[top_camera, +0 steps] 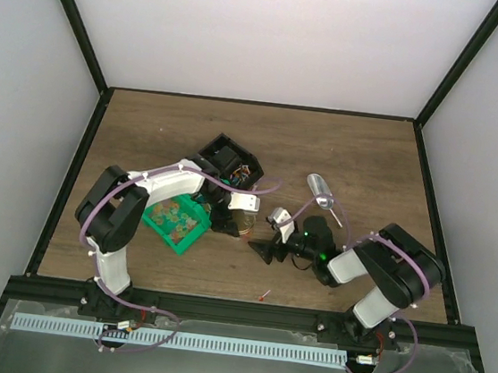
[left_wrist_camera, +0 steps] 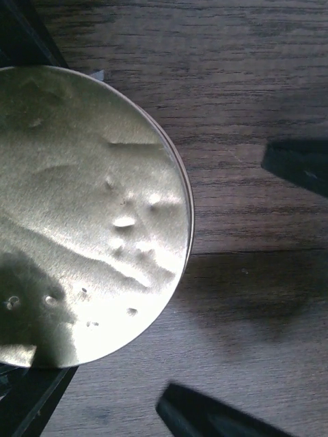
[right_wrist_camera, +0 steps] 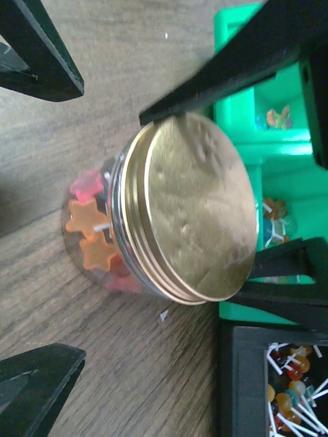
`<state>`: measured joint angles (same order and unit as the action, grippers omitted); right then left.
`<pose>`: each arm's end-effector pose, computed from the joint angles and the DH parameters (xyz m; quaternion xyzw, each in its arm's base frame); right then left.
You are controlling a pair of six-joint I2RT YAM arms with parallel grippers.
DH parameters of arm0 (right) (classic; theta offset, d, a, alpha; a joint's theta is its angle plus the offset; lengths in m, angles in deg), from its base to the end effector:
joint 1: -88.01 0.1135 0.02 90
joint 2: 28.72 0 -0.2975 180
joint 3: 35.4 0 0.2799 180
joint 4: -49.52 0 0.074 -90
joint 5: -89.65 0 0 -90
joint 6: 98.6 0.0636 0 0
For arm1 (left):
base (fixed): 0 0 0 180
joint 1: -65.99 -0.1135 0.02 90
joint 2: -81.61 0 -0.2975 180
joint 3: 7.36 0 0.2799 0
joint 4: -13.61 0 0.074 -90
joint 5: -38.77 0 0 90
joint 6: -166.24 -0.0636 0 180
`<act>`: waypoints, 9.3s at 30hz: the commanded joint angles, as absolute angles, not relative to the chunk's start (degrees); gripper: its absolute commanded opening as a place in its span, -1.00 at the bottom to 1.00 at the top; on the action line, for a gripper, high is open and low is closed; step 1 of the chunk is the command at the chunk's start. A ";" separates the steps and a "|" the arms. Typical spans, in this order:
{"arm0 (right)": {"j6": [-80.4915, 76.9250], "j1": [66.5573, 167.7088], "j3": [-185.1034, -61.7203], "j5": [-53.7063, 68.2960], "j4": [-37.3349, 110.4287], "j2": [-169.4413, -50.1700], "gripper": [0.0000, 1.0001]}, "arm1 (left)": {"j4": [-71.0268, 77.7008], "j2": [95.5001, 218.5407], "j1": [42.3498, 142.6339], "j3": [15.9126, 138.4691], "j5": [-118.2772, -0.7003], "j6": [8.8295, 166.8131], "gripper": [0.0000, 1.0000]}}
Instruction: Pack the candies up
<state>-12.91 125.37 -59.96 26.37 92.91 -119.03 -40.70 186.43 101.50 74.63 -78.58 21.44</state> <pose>0.1874 0.1790 0.1060 -0.4077 0.7097 0.3381 0.4646 0.2949 -0.2463 0.1653 0.7033 0.6621 -0.2134 0.1466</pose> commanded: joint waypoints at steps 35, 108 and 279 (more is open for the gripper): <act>-20.70 131.22 -68.68 21.50 102.96 -141.19 0.84 | -42.04 188.80 103.08 74.23 -81.12 22.18 0.79; -19.21 131.23 -66.89 22.02 101.73 -139.84 0.25 | -34.80 183.56 104.49 65.42 -79.21 24.68 0.66; -19.50 131.25 -69.13 26.82 98.89 -142.13 0.31 | -16.92 164.53 99.34 46.10 -71.02 6.21 -0.65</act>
<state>-18.82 130.51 -70.37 23.60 104.39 -141.80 -14.71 163.92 103.97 47.54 -77.18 11.69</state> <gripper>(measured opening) 0.864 0.182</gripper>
